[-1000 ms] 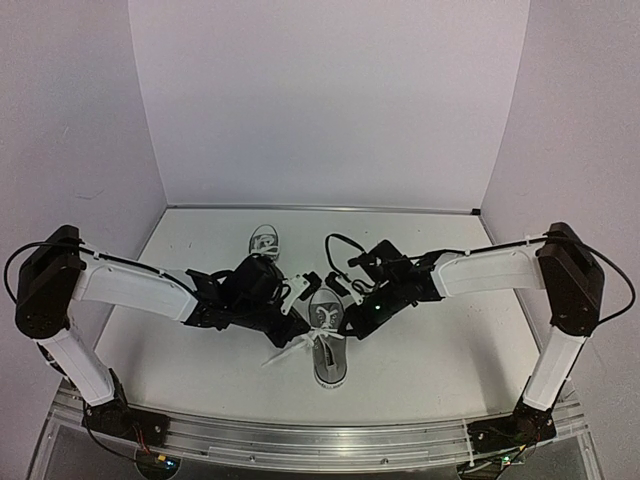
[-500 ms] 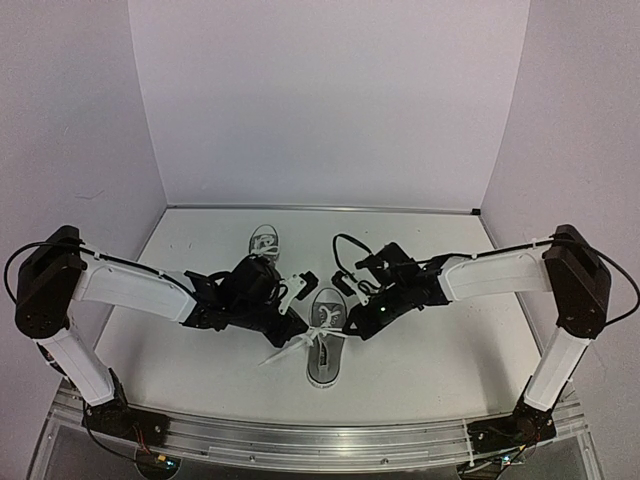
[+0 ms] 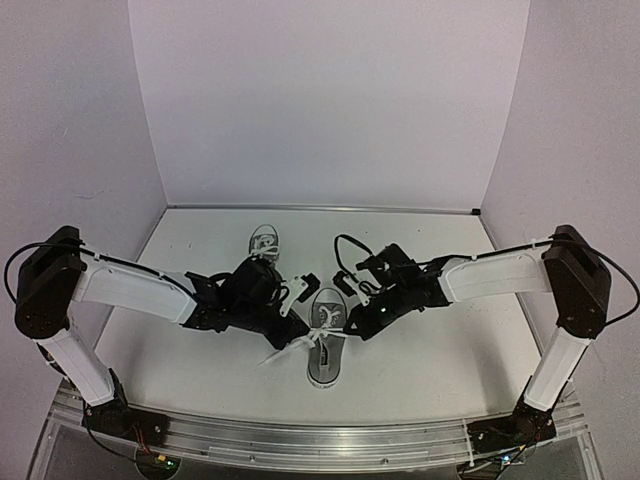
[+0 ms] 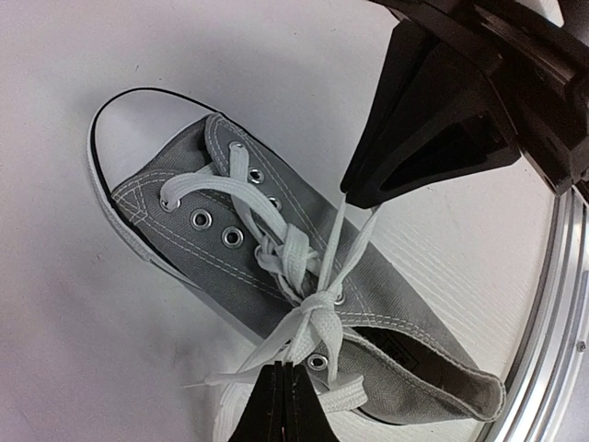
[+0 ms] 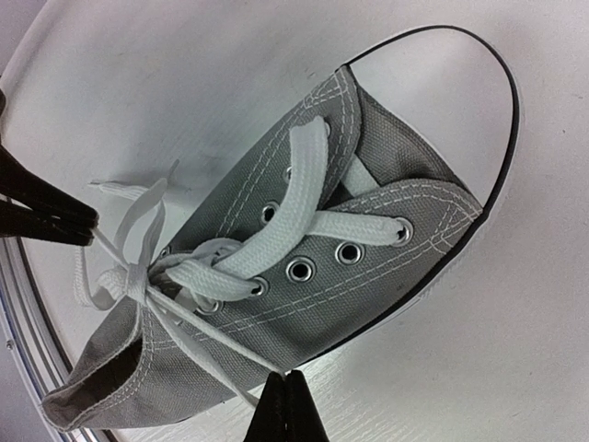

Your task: Tie the shoes

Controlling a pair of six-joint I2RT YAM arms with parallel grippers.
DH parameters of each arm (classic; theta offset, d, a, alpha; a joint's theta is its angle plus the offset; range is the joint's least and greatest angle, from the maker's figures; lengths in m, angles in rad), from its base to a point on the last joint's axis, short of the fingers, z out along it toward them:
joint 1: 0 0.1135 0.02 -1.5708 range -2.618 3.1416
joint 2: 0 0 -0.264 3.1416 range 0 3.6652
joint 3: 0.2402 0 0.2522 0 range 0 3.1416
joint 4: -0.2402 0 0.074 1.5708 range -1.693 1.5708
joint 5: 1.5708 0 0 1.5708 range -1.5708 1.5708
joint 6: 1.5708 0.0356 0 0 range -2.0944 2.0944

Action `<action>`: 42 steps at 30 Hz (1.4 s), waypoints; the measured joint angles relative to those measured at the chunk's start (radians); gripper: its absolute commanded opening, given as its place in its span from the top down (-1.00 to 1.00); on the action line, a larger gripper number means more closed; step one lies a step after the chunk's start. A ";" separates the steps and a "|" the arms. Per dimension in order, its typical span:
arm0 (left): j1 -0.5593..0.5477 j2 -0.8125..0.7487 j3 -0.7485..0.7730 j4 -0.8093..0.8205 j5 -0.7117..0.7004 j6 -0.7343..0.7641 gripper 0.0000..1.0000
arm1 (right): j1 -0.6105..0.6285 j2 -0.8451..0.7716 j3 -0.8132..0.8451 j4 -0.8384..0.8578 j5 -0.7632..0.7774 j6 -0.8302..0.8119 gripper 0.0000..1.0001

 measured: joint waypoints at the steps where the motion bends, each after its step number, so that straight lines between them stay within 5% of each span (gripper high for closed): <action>1: -0.003 0.000 0.000 0.000 0.000 0.000 1.00 | 0.000 0.000 0.000 -0.002 0.000 0.000 1.00; 14: -0.007 -0.031 0.026 -0.015 -0.025 0.031 0.98 | -0.024 -0.047 0.013 -0.016 -0.010 0.003 1.00; 22: -0.003 -0.031 0.042 -0.029 -0.023 0.051 0.69 | -0.036 -0.047 0.013 -0.042 -0.032 -0.001 1.00; 27: 0.017 -0.031 0.039 -0.029 -0.015 0.045 0.25 | -0.042 -0.047 0.013 -0.053 -0.032 -0.001 1.00; 42: 0.031 -0.031 0.020 -0.014 0.106 0.033 0.14 | -0.042 -0.047 0.013 -0.056 -0.044 -0.001 1.00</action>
